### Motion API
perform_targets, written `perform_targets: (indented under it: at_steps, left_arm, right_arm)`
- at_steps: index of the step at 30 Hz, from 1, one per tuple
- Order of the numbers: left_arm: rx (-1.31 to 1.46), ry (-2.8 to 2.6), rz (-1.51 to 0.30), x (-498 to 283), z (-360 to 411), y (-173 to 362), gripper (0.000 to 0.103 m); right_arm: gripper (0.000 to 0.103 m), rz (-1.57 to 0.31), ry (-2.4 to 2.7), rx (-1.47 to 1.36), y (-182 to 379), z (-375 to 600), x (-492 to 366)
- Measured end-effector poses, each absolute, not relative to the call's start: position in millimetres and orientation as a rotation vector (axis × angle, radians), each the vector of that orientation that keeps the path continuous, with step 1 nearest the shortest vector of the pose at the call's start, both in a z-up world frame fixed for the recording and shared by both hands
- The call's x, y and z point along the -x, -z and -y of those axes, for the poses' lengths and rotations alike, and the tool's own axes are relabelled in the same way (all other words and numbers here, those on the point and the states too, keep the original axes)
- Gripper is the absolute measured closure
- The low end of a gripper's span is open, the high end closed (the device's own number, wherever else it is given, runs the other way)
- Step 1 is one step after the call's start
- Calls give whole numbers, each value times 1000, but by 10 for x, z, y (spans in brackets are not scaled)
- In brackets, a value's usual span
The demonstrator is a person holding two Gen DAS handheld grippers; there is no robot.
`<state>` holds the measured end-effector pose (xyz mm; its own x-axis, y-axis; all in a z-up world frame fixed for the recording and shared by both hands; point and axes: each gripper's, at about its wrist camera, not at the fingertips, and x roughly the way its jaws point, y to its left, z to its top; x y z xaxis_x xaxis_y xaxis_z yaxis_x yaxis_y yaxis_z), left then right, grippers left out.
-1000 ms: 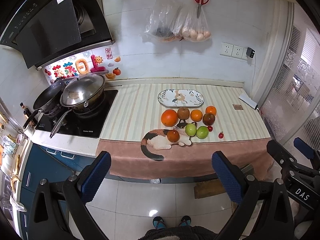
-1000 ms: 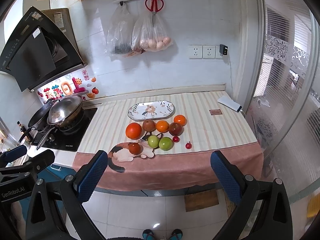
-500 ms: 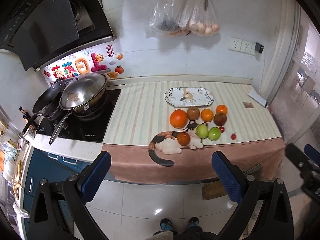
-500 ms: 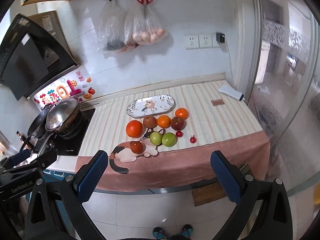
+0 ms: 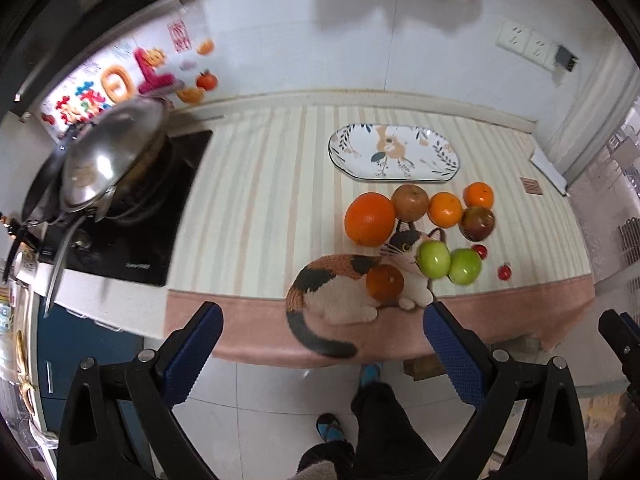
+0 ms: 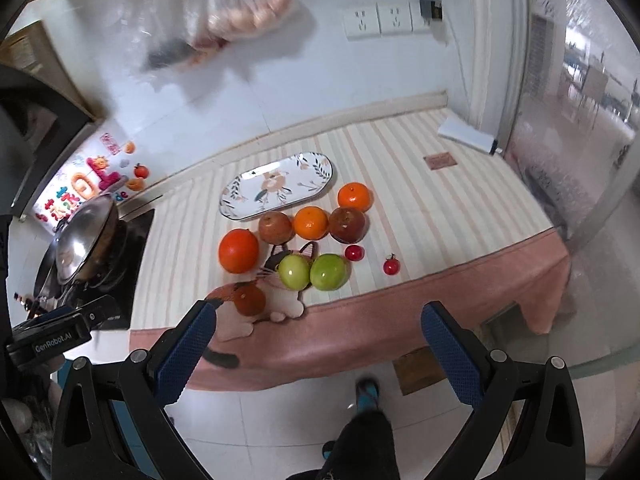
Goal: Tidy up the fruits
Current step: 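Grasp the large orange with the left tool while the right tool grasps the brown apple, then carry the orange to the plate with the left tool while the right carries the apple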
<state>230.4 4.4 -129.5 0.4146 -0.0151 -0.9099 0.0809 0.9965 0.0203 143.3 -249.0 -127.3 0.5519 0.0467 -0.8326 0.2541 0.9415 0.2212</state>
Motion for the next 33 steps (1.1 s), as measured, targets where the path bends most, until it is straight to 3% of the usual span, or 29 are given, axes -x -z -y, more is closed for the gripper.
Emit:
perform_targets:
  at_steps: [15, 25, 26, 30, 33]
  left_arm:
    - [-242, 90, -1467, -4054, 668, 2763, 2]
    - [-297, 165, -1579, -4430, 936, 3184, 2]
    - [-300, 173, -1585, -4439, 957, 3207, 3]
    - [-318, 172, -1606, -4448, 997, 3288, 26]
    - [-295, 163, -1579, -4448, 945, 3277, 27]
  right_arm:
    - [1, -1289, 40, -386, 2781, 3042, -3413]
    - [7, -1430, -2, -419, 3415, 3162, -3932]
    - [8, -1440, -10, -427, 3463, 3164, -3967]
    - [12, -1463, -24, -427, 3566, 3128, -4038]
    - [23, -1471, -34, -424, 3639, 3082, -4102]
